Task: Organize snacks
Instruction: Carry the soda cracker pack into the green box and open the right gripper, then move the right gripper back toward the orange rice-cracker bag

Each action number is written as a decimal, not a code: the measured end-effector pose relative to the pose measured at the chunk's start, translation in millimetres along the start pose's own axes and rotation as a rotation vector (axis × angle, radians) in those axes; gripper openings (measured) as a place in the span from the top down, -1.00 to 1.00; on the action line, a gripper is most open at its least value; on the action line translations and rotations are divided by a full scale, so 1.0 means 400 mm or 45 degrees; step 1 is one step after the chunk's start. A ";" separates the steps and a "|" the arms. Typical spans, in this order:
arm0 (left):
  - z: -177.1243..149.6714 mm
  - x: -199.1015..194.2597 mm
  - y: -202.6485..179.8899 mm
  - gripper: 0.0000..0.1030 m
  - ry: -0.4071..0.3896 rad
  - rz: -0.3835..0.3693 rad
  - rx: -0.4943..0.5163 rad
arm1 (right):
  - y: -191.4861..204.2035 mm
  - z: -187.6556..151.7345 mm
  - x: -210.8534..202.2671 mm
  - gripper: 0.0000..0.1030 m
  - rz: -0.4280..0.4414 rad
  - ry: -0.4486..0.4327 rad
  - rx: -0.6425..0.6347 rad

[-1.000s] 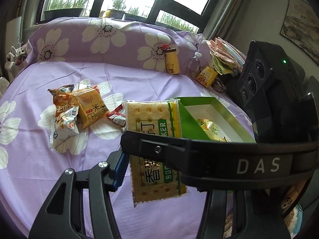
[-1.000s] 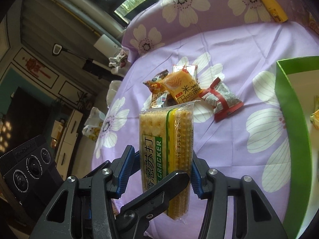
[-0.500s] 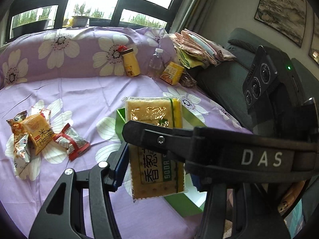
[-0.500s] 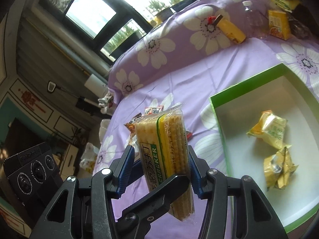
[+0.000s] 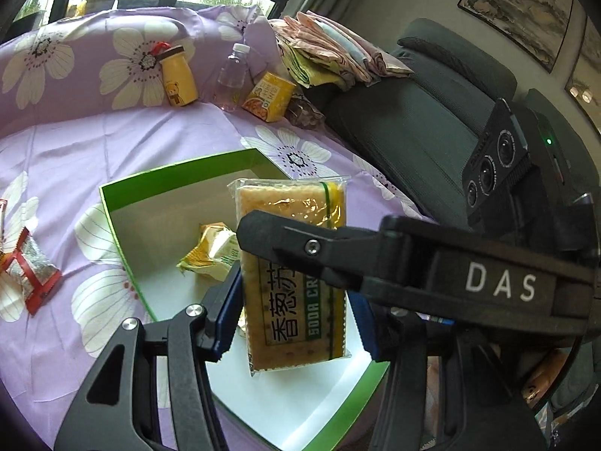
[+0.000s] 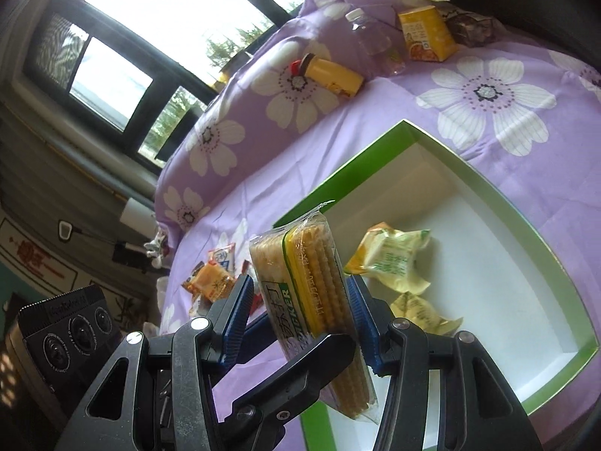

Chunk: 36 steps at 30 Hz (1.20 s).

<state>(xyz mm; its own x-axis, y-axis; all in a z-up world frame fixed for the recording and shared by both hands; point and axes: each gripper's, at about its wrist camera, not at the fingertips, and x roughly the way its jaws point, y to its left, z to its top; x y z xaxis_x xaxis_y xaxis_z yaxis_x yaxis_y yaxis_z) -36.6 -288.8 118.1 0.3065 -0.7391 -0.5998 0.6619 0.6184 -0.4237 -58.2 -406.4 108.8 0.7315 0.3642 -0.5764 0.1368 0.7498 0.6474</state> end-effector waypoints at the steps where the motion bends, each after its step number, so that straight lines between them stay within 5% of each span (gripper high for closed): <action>1: 0.001 0.013 0.001 0.00 0.017 -0.014 -0.012 | -0.011 0.004 0.000 -0.05 -0.019 0.000 0.009; 10: -0.014 0.090 0.008 -0.01 0.115 -0.008 -0.084 | -0.088 0.016 0.023 -0.05 -0.142 0.035 0.124; 14: -0.016 0.081 0.015 -0.19 0.109 0.033 -0.069 | -0.101 0.017 0.021 -0.05 -0.251 0.024 0.144; 18: -0.015 0.040 0.023 -0.43 0.070 0.046 -0.049 | -0.101 0.017 0.006 -0.06 -0.280 -0.007 0.156; 26: -0.027 -0.096 0.078 -0.55 -0.030 0.159 -0.065 | -0.035 0.011 -0.020 -0.11 -0.335 -0.078 0.047; 30: -0.044 -0.176 0.131 -0.74 -0.077 0.240 -0.097 | 0.011 0.002 -0.013 -0.22 -0.347 -0.087 -0.025; 36: -0.096 -0.295 0.242 -0.75 -0.102 0.408 -0.172 | 0.085 -0.017 0.016 -0.31 -0.380 -0.079 -0.152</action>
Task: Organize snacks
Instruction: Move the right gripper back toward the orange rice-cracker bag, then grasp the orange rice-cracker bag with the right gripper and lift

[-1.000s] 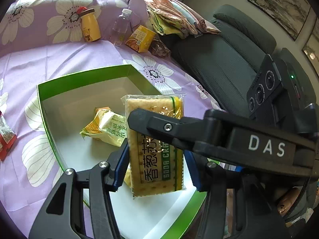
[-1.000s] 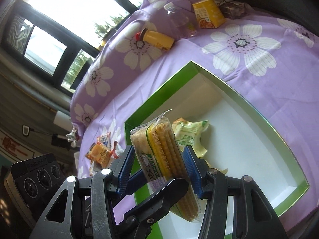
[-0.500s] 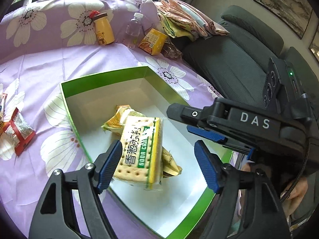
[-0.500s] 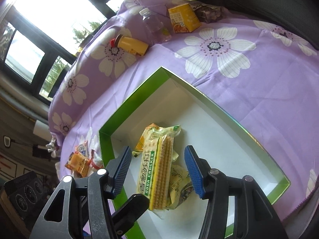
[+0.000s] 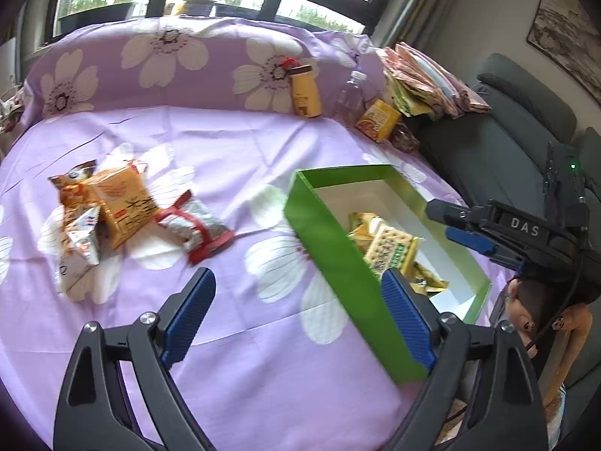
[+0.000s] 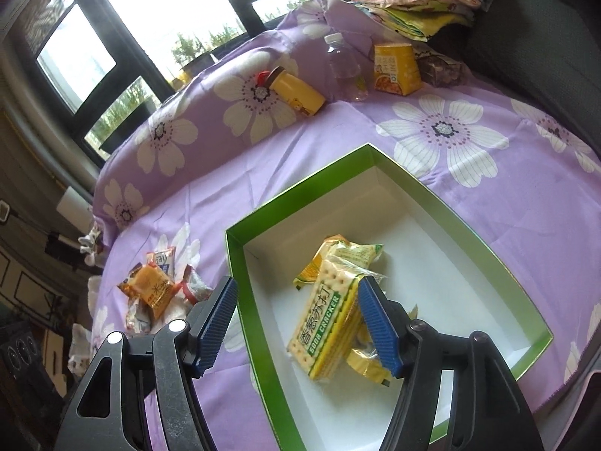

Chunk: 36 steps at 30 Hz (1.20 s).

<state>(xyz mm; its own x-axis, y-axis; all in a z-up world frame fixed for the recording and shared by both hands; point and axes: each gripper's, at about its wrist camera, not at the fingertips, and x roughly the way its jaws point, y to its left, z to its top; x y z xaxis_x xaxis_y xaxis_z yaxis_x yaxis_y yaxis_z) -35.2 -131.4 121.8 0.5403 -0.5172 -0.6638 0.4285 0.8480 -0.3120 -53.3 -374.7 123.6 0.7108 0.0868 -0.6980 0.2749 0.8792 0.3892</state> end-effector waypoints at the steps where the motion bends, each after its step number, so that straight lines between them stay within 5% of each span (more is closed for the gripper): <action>1: -0.006 -0.013 0.028 -0.76 0.001 0.036 -0.016 | 0.014 -0.003 0.003 -0.32 -0.009 0.000 -0.017; 5: -0.019 -0.053 0.145 -0.86 0.035 0.170 -0.152 | 0.071 -0.017 0.017 -0.54 -0.034 -0.010 -0.093; 20: -0.136 -0.108 0.517 -0.91 0.060 0.381 -0.538 | 0.306 -0.116 0.140 -0.54 0.058 0.112 -0.332; 29: -0.132 -0.119 0.556 -0.91 0.058 0.419 -0.578 | 0.497 -0.119 0.306 -0.54 0.120 0.280 -0.424; 36: -0.137 -0.128 0.587 -0.91 0.064 0.447 -0.623 | 0.621 -0.104 0.434 -0.54 0.034 0.292 -0.558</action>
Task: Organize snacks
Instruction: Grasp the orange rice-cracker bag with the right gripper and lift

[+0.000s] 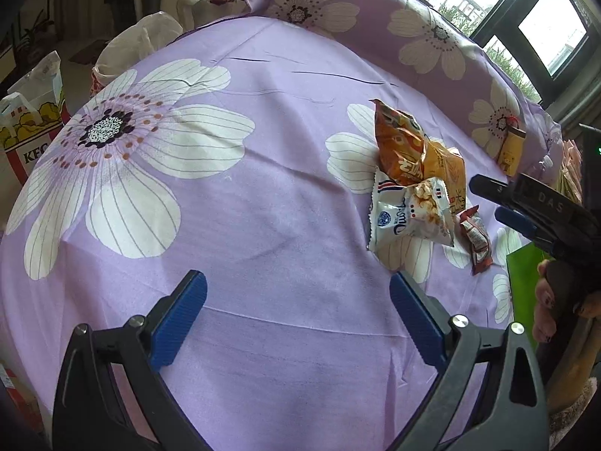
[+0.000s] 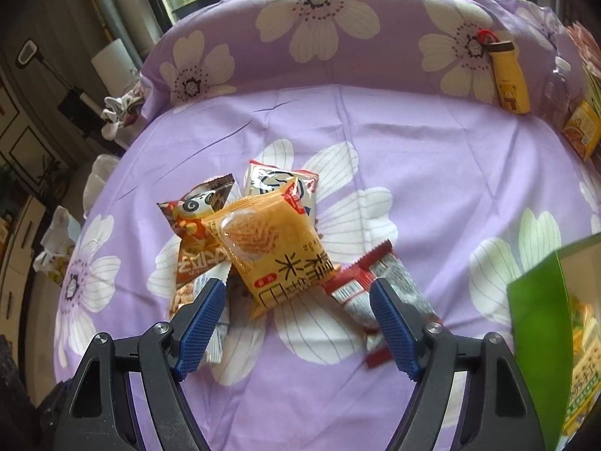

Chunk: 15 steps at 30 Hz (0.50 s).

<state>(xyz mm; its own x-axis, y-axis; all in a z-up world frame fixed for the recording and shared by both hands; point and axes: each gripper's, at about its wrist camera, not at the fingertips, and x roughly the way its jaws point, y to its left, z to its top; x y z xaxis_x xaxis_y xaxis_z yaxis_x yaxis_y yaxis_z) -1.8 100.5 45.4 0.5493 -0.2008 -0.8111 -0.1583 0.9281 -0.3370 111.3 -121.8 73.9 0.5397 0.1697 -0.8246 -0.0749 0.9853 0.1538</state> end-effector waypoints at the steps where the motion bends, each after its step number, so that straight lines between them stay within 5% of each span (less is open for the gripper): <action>1: 0.001 -0.002 0.001 -0.91 0.002 -0.004 0.002 | 0.006 0.014 0.015 -0.54 -0.009 0.006 -0.007; 15: 0.000 0.000 -0.004 -0.91 0.023 -0.033 0.025 | 0.057 0.066 0.141 -0.54 -0.043 0.080 -0.062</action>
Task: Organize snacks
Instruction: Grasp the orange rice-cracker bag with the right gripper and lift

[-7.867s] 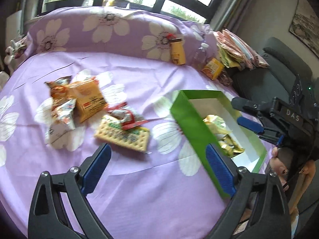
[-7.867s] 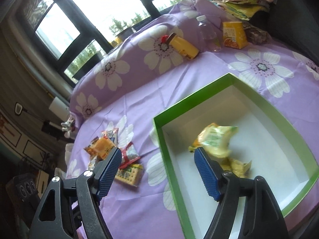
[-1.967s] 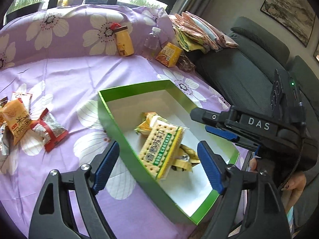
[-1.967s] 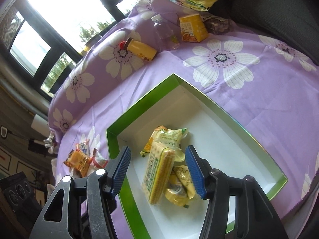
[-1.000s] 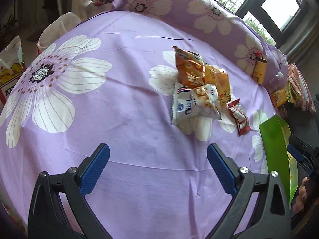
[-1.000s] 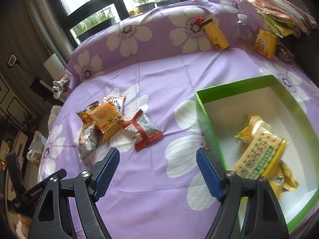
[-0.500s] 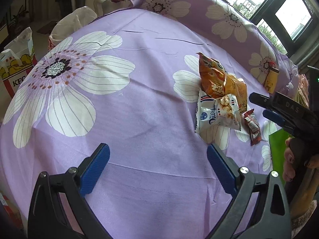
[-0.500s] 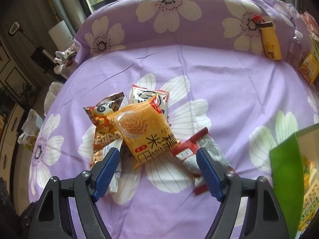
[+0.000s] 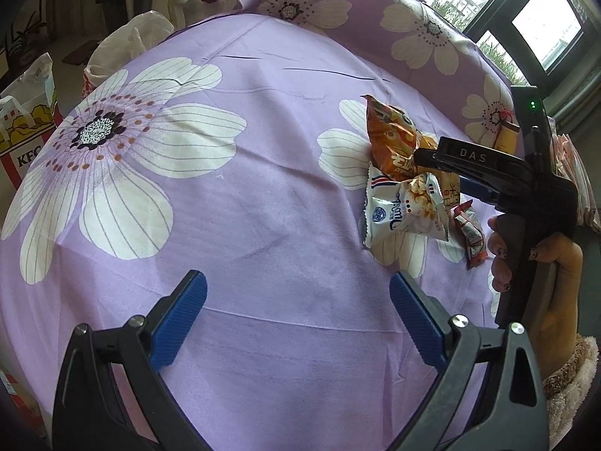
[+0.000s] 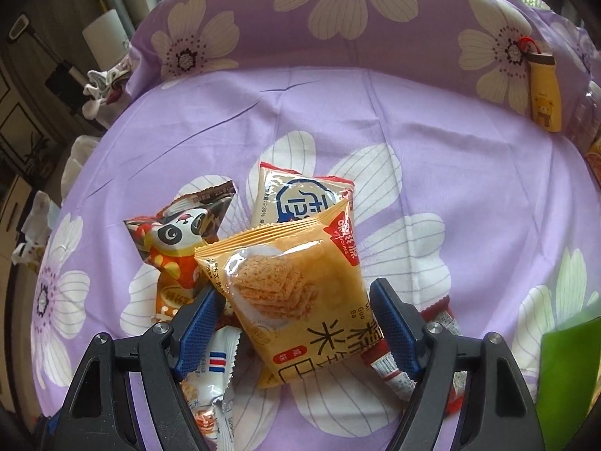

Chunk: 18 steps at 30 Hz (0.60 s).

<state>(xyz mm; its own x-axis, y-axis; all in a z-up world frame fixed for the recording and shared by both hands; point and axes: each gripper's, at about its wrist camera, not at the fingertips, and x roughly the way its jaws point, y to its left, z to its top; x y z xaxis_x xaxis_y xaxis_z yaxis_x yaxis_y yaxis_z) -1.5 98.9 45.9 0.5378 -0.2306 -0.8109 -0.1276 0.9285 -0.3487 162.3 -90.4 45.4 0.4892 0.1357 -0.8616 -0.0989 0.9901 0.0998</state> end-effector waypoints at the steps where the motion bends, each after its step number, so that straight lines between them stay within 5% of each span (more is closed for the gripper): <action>1: 0.000 0.001 0.000 -0.91 0.002 0.001 0.001 | 0.000 -0.001 0.002 -0.54 0.006 -0.006 -0.003; 6: -0.001 0.002 -0.003 -0.91 0.004 0.006 0.005 | -0.011 -0.007 0.004 -0.21 0.026 -0.032 -0.007; 18: -0.011 0.008 -0.026 -0.91 0.006 0.012 0.053 | -0.066 -0.120 -0.175 -0.20 0.109 -0.045 0.039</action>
<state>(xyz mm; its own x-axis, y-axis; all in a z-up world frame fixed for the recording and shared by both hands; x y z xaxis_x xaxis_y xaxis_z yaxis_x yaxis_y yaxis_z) -2.1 87.3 44.8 0.5326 -0.2228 -0.8165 -0.0976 0.9421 -0.3208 89.0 -127.8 79.0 0.5103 0.2202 -0.8313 -0.1152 0.9754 0.1877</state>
